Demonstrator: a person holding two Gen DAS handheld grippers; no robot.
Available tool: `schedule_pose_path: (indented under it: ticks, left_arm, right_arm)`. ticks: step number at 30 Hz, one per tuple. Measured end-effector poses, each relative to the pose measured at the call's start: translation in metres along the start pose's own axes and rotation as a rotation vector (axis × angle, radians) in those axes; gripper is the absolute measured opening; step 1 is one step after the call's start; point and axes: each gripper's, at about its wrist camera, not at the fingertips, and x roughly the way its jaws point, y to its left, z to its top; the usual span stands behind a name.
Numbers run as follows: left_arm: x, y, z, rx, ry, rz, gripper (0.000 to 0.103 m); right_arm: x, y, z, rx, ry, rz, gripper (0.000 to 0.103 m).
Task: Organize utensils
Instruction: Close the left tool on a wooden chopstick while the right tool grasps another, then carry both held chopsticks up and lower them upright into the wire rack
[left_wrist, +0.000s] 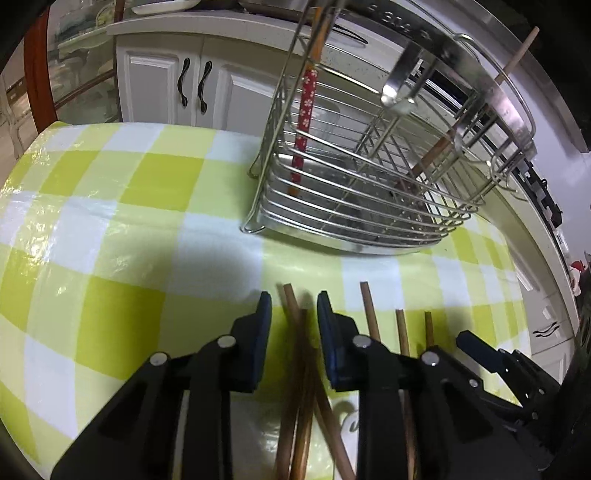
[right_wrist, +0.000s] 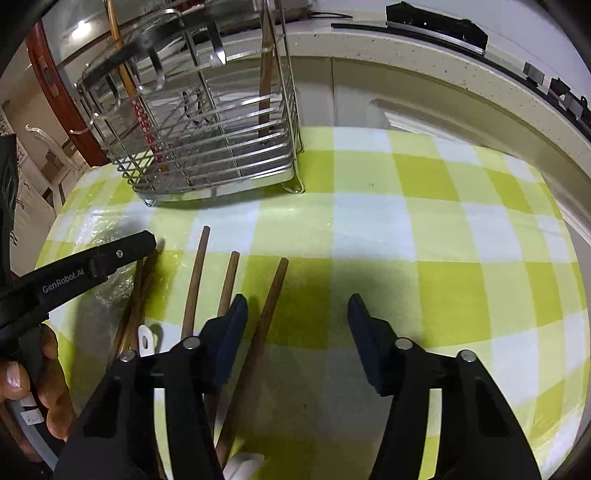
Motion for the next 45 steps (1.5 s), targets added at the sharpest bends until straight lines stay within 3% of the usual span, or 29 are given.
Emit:
schedule_pose_path:
  ticks: [3, 5, 7, 9, 17, 24, 30, 34, 38, 42, 45]
  left_arm:
    - [0.002, -0.004, 0.001, 0.011, -0.003, 0.014, 0.018]
    - [0.004, -0.005, 0.002, 0.022, -0.001, 0.026, 0.010]
    - [0.004, -0.005, 0.002, 0.015, 0.000, 0.017, 0.009]
    - [0.001, -0.004, 0.002, 0.010, -0.008, 0.010, 0.009]
    - [-0.061, -0.004, -0.001, -0.028, -0.150, -0.065, 0.008]
    - [-0.139, -0.023, -0.023, 0.022, -0.324, -0.112, 0.006]
    - [-0.194, -0.050, -0.049, 0.079, -0.449, -0.106, 0.006]
    - [-0.222, -0.067, -0.070, 0.137, -0.524, -0.064, 0.006]
    - [-0.233, -0.075, -0.080, 0.163, -0.544, -0.068, 0.005]
    - [-0.233, -0.072, -0.080, 0.149, -0.541, -0.067, 0.005]
    - [-0.235, -0.072, -0.081, 0.154, -0.542, -0.069, 0.005]
  right_arm:
    - [0.000, 0.003, 0.001, -0.014, -0.001, -0.010, 0.048]
    - [0.000, 0.003, 0.001, -0.021, -0.007, -0.013, 0.038]
    - [0.000, 0.000, 0.002, -0.014, -0.007, 0.006, 0.017]
    - [0.000, 0.000, 0.003, -0.016, -0.006, 0.024, 0.012]
    - [-0.051, -0.001, 0.013, -0.031, -0.169, 0.046, 0.011]
    - [-0.107, -0.002, 0.005, -0.027, -0.313, 0.050, 0.011]
    - [-0.151, -0.006, -0.009, -0.006, -0.397, 0.047, 0.008]
    - [-0.173, -0.004, -0.017, -0.007, -0.433, 0.043, 0.007]
    - [-0.188, -0.005, -0.021, -0.013, -0.452, 0.053, 0.006]
    - [-0.189, -0.013, -0.022, 0.014, -0.428, 0.066, 0.006]
    - [-0.174, -0.021, -0.020, 0.041, -0.352, 0.071, 0.006]
